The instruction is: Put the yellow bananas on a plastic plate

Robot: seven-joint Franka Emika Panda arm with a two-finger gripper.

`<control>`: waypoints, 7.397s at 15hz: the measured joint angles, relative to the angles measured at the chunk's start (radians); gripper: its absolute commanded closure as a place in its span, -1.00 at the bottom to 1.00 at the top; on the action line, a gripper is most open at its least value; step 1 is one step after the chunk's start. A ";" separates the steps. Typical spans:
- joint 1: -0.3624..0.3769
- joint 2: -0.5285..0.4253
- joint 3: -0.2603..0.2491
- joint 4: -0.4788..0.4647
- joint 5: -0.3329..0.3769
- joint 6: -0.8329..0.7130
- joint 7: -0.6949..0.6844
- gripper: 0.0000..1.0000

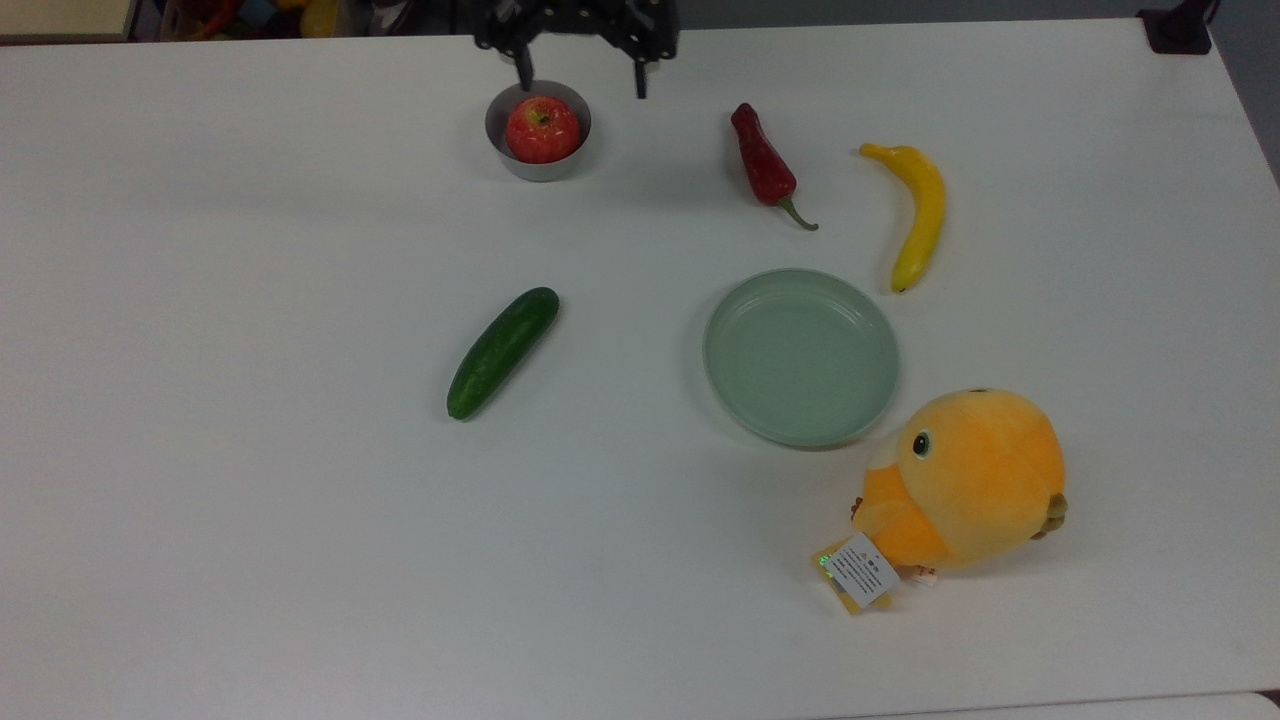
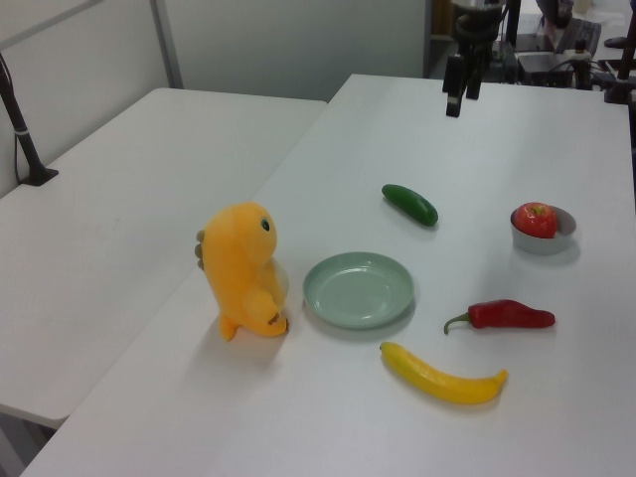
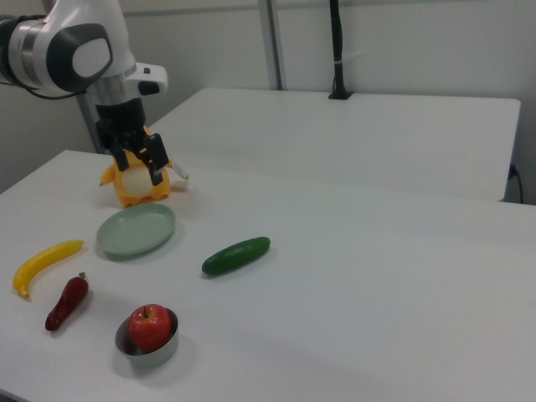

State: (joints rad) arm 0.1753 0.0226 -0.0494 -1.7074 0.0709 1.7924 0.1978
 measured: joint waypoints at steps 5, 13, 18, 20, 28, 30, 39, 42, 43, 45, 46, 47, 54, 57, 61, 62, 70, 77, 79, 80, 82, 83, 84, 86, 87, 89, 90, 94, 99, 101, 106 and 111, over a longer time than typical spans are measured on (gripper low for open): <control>0.040 0.086 0.112 -0.001 0.035 0.106 0.217 -1.00; 0.164 0.199 0.202 0.006 0.030 0.212 0.460 -1.00; 0.245 0.272 0.211 0.008 0.013 0.262 0.532 -1.00; 0.266 0.292 0.211 0.009 0.010 0.263 0.535 -1.00; 0.309 0.361 0.211 0.017 -0.026 0.272 0.545 -1.00; 0.328 0.381 0.211 0.017 -0.037 0.324 0.567 -1.00; 0.365 0.447 0.212 0.019 -0.085 0.361 0.601 -1.00; 0.365 0.453 0.212 0.020 -0.086 0.371 0.601 -1.00; 0.365 0.454 0.212 0.020 -0.087 0.372 0.601 -1.00; 0.366 0.458 0.213 0.021 -0.094 0.372 0.601 -0.70; 0.366 0.462 0.214 0.021 -0.098 0.373 0.601 -0.12; 0.366 0.467 0.216 0.021 -0.102 0.373 0.601 0.20; 0.366 0.479 0.226 0.019 -0.126 0.463 0.601 0.75; 0.366 0.479 0.226 0.019 -0.126 0.464 0.601 0.75; 0.365 0.477 0.226 0.024 -0.127 0.466 0.601 0.75; 0.364 0.474 0.226 0.030 -0.131 0.467 0.601 0.75; 0.319 0.400 0.188 0.050 -0.144 0.467 0.601 0.73; 0.290 0.399 0.066 0.076 -0.145 0.471 0.580 0.73; 0.280 0.408 0.051 0.080 -0.145 0.520 0.576 0.54; 0.278 0.415 0.044 0.081 -0.145 0.543 0.576 0.34; 0.271 0.433 0.038 0.082 -0.145 0.576 0.574 -0.94; 0.267 0.445 0.036 0.082 -0.145 0.593 0.574 -1.00; 0.260 0.460 0.035 0.083 -0.145 0.612 0.574 -1.00; 0.258 0.471 0.035 0.086 -0.159 0.619 0.572 -1.00; 0.259 0.472 0.035 0.088 -0.172 0.619 0.572 -1.00; 0.262 0.472 0.037 0.096 -0.190 0.619 0.572 -1.00; 0.262 0.471 0.038 0.099 -0.193 0.619 0.572 -1.00; 0.262 0.436 0.039 0.114 -0.197 0.519 0.533 -1.00; 0.265 0.292 0.046 0.114 -0.197 0.218 0.310 -1.00; 0.258 0.226 0.046 0.087 -0.197 0.188 0.283 -1.00; 0.147 0.091 0.070 -0.008 -0.197 0.182 0.263 -1.00; -0.032 0.032 0.198 -0.021 -0.195 0.109 0.254 -1.00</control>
State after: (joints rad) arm 0.1436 0.0545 0.1487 -1.7286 -0.1244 1.9016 0.4518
